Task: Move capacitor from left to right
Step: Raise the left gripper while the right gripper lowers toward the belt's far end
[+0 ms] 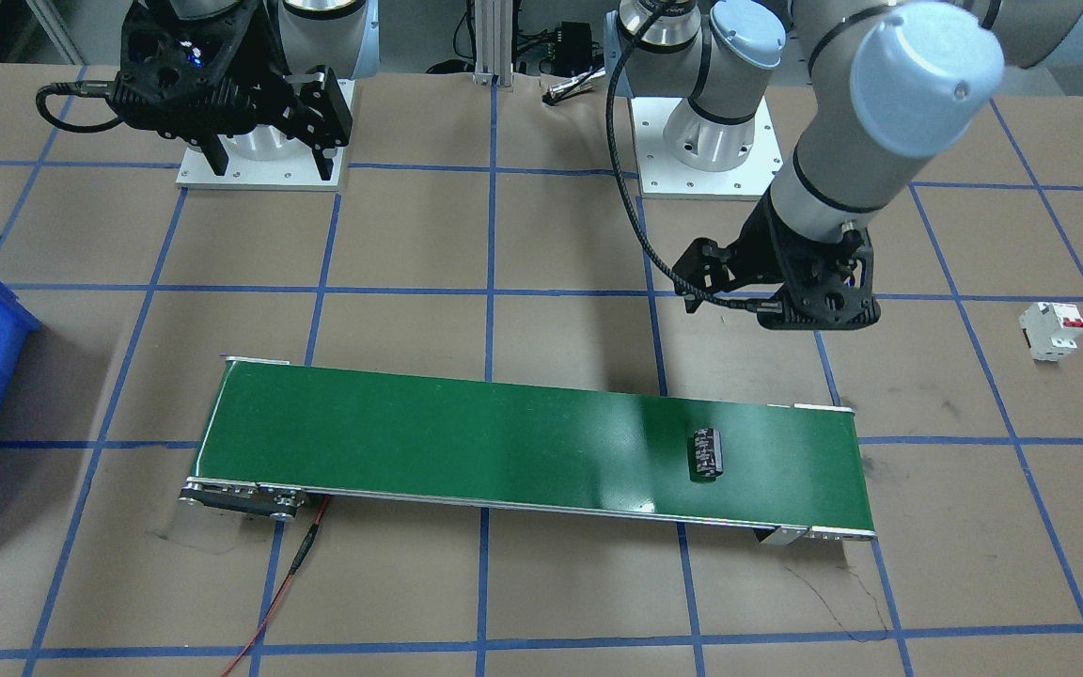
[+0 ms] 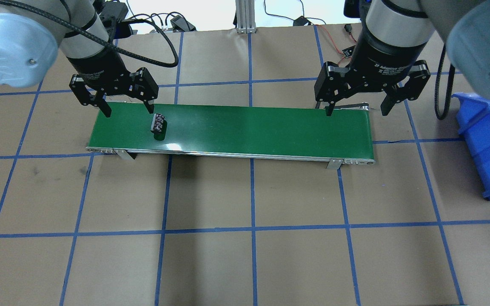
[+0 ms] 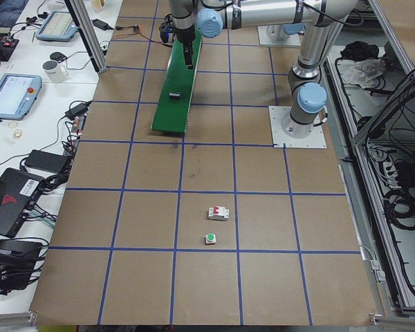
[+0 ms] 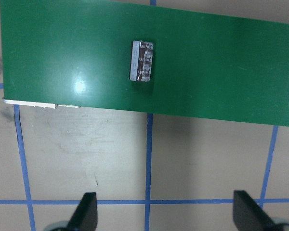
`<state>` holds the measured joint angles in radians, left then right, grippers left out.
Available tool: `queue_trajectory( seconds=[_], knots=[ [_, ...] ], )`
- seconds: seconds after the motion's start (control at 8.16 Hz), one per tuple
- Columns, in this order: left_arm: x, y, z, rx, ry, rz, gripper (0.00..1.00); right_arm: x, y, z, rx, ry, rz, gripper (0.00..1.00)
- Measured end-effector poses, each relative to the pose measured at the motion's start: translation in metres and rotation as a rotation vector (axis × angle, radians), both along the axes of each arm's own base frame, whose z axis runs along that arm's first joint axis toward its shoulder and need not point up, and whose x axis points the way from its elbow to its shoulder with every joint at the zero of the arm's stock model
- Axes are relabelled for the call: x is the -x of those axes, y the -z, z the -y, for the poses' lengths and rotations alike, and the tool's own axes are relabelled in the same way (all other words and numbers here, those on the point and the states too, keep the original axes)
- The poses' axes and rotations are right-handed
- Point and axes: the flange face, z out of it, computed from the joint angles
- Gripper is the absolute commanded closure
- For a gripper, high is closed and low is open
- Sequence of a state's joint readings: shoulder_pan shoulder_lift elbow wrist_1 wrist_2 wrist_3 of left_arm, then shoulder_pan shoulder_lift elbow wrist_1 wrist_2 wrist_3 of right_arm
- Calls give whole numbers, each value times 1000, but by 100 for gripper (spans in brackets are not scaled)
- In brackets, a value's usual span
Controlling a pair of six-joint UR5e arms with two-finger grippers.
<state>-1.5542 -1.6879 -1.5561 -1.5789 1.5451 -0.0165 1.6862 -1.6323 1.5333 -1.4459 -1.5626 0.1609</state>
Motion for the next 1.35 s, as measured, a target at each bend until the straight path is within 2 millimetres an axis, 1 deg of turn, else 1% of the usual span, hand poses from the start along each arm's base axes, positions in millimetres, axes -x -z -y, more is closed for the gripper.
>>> queue_trajectory(
  seconds=[0.12, 0.25, 0.37, 0.49, 0.86, 0.98, 1.23, 1.35],
  knots=[
    [3, -21, -12, 11, -2, 0, 0, 0, 8, 1, -12, -8, -2, 0],
    [4, -38, -22, 29, -2, -1, 0, 0, 20, 2, -32, -13, -9, 0],
    [5, -49, -29, 46, -3, -5, 0, 1, 39, 9, -57, -14, -29, 0],
    [4, -55, -33, 59, -1, -4, 0, 1, 60, 24, -59, -16, -47, 0],
    [4, -64, -33, 98, 7, -8, 0, -3, 126, 71, -87, -19, -66, 0],
    [5, -62, -32, 98, 10, -11, 0, -5, 143, 86, -67, -19, -64, 0],
    [5, -64, -33, 105, 20, -11, 0, -8, 168, 108, -32, -18, -60, 0],
    [5, -66, -32, 118, 38, -10, 0, -8, 175, 113, -27, -17, -59, 0]
  ],
)
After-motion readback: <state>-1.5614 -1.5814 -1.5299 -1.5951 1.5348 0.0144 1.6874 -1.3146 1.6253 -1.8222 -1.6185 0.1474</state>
